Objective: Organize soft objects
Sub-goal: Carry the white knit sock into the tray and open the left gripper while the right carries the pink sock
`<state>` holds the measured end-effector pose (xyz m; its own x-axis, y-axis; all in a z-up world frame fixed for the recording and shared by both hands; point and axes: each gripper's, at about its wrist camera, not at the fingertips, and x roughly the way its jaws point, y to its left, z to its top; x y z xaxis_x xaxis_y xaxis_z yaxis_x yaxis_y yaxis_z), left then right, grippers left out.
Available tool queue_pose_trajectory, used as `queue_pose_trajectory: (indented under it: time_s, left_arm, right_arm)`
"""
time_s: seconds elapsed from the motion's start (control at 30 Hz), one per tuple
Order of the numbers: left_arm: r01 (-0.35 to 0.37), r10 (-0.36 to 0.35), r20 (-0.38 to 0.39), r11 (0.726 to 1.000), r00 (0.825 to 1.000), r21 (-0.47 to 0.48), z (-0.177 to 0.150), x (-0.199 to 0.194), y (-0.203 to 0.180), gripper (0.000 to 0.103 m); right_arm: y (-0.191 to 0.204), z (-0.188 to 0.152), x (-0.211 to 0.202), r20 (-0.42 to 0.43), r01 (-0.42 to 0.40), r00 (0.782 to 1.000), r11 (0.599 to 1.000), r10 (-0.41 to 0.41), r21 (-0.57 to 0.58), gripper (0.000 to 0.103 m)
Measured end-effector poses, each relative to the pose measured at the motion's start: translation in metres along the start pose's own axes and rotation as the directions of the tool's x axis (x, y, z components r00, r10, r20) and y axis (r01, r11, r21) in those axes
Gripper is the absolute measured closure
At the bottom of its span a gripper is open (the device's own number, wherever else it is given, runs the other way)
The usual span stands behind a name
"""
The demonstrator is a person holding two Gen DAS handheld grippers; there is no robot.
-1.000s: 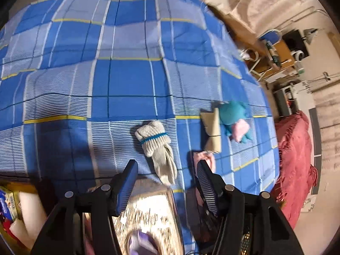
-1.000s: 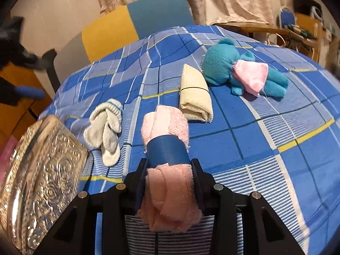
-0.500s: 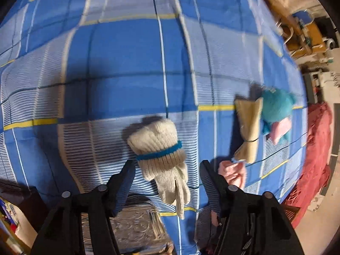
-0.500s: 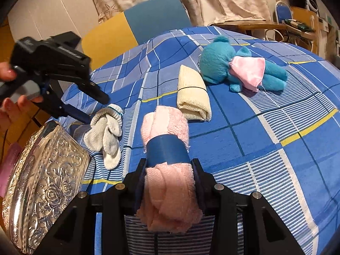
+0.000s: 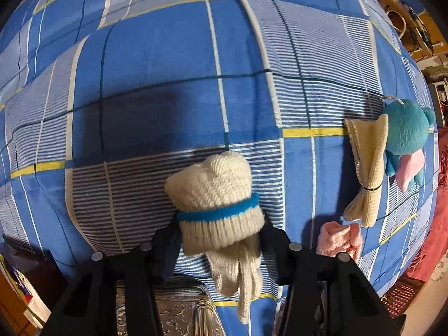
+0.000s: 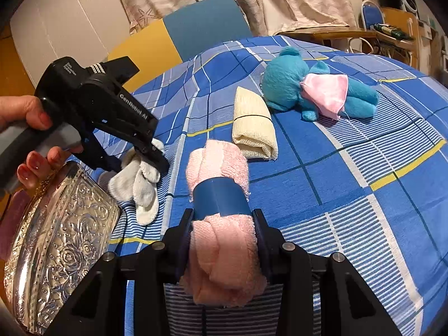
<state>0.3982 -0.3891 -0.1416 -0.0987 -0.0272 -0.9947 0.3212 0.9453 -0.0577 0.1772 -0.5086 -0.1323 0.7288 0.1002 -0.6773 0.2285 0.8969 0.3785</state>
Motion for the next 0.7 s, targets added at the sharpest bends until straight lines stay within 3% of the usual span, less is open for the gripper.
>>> queue_pose_trajectory:
  time_s: [0.2,0.33,0.57,0.7]
  left_arm:
    - [0.079,-0.078,0.077,0.997,0.994,0.002,-0.015,-0.015,0.0,0.064]
    - [0.14,-0.142,0.153,0.99,0.978,0.027,-0.026,-0.038,0.0,0.064]
    - [0.255,-0.271,0.282,0.962,0.92,0.092,-0.058,-0.1,0.012,0.064]
    - [0.311,-0.336,0.34,0.942,0.878,0.126,-0.079,-0.137,0.037,0.064]
  right_arm:
    - [0.001,0.0,0.001,0.0,0.008,1.0,1.0,-0.008,-0.007,0.062]
    - [0.002,0.0,0.001,0.0,0.013,1.0,1.0,-0.013,-0.012,0.062]
    - [0.005,0.0,0.002,-0.001,0.026,1.0,0.999,-0.026,-0.024,0.062]
    - [0.007,0.0,0.002,0.0,0.039,0.999,0.999,-0.039,-0.034,0.062]
